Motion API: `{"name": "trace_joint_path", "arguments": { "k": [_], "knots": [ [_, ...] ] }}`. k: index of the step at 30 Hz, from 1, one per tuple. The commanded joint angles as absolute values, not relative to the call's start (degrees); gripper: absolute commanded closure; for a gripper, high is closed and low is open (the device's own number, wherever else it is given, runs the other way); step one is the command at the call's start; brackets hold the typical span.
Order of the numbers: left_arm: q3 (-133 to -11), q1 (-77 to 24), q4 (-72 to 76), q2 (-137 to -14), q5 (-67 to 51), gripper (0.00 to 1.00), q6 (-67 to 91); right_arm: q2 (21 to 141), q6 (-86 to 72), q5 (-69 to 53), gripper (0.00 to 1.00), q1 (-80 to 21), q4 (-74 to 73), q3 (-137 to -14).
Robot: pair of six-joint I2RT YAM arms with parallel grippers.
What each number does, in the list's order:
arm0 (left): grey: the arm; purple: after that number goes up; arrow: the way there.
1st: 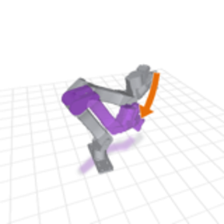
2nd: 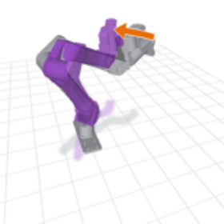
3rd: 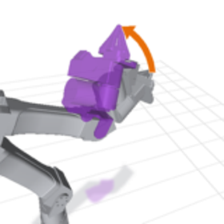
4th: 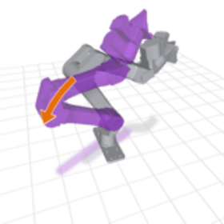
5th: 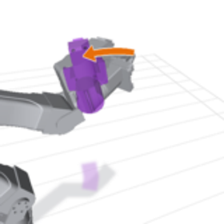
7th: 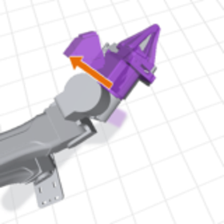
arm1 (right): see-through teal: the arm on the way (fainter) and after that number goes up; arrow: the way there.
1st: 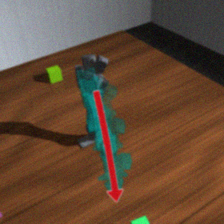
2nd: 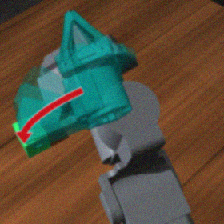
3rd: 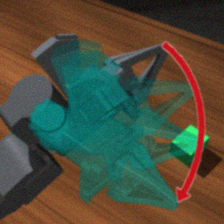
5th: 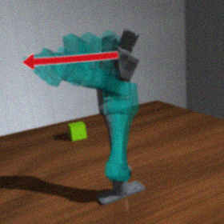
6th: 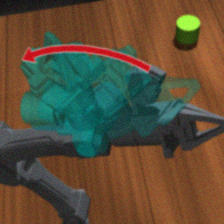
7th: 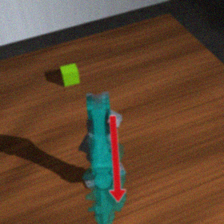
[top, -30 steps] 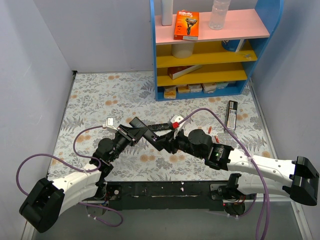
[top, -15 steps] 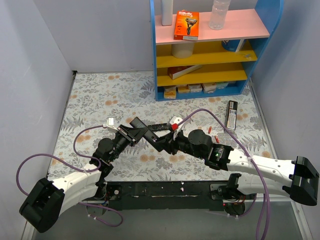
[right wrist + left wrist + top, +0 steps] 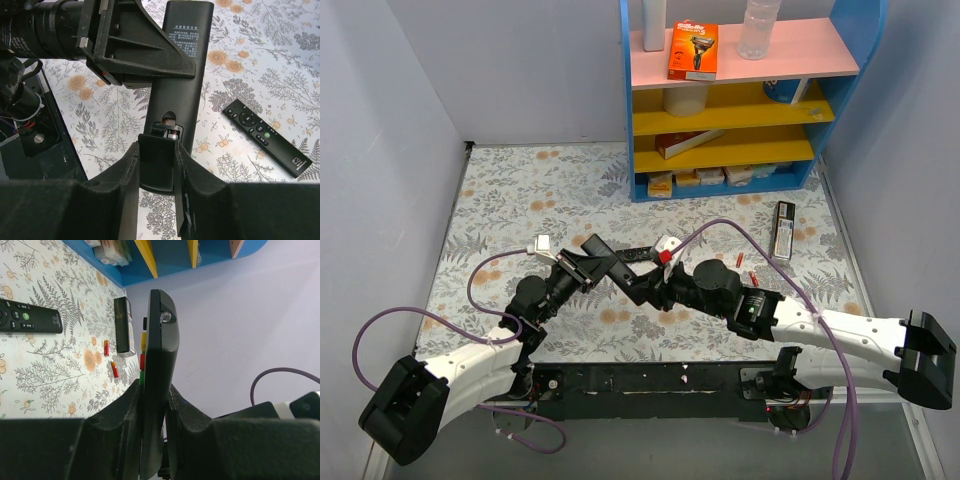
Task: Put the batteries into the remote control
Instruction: Load the battery cover into the remote control.
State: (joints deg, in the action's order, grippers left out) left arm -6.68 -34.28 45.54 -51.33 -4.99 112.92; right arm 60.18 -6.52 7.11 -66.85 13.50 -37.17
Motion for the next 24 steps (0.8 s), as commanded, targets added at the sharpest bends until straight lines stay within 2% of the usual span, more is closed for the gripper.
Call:
{"name": "trace_joint_path", "arguments": {
  "k": [1, 11, 24],
  "knots": [
    [-9.9, -34.2, 52.0, -50.8, -5.9, 1.0, 122.9, 61.3, -9.6, 8.9, 0.74, -67.0, 12.3, -36.3],
    [-9.2, -34.2, 52.1, -49.7, -5.3, 1.0, 122.8, 61.8, -11.6, 10.1, 0.72, -66.6, 12.0, -36.2],
    [-8.9, -34.2, 53.5, -51.0, -6.2, 1.0, 123.2, 63.0, -8.8, 9.3, 0.6, -66.6, 11.7, -37.8]
  ]
}}
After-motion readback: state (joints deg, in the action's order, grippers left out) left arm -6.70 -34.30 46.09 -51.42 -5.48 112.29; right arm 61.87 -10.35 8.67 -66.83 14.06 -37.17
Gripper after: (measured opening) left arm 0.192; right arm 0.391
